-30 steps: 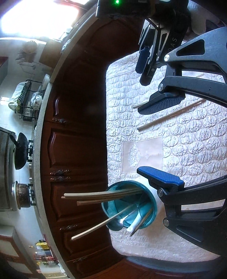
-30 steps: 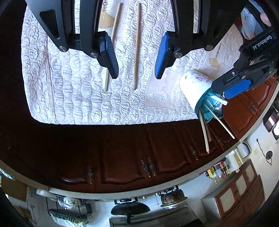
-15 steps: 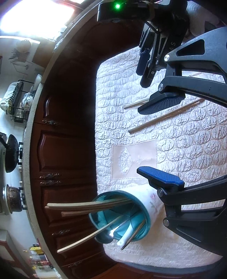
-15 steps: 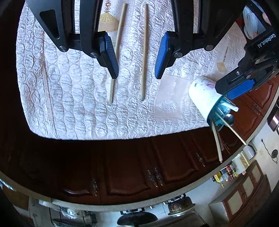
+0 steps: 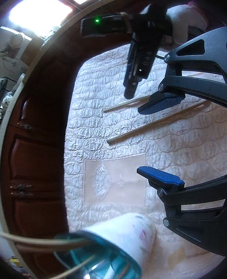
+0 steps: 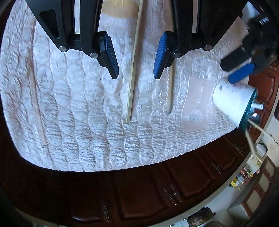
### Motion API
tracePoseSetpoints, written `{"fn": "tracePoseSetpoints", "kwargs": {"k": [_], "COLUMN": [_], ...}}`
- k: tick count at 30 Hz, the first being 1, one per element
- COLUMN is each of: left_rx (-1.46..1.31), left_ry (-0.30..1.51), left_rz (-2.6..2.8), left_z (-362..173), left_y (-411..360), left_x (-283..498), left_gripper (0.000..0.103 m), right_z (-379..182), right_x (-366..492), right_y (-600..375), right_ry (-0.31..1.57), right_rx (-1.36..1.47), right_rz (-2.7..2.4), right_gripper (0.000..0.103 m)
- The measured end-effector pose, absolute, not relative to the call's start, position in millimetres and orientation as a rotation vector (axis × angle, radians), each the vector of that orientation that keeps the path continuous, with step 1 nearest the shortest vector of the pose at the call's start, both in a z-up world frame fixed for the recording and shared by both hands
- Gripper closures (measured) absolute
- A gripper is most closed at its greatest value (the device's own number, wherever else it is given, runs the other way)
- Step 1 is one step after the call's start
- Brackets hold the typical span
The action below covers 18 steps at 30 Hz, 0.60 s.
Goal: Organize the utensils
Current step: 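Grasp a wooden chopstick with the left tool while the right tool grasps another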
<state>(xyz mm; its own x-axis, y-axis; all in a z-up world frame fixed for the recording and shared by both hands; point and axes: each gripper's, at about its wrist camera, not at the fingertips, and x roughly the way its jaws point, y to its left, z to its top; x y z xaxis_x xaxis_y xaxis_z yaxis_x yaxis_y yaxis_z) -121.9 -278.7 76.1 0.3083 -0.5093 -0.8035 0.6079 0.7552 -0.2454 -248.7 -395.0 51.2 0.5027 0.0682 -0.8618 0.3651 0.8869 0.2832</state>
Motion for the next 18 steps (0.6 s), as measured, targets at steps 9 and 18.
{"fn": "tracePoseSetpoints", "kwargs": {"k": [9, 18], "left_rx": [0.126, 0.127], "left_ry": [1.097, 1.147], "left_rz": [-0.718, -0.692], "left_z": [43.8, 22.2], "left_y": [-317.5, -341.1], "left_x": [-82.1, -51.8], "left_gripper": [0.042, 0.062], "right_z": [32.0, 17.0], "right_x": [-205.4, -179.4], "right_y": [-419.9, -427.2], "right_ry": [1.081, 1.107], "right_rx": [0.487, 0.48], "right_rz": [-0.154, -0.11], "right_gripper": [0.069, 0.09]}}
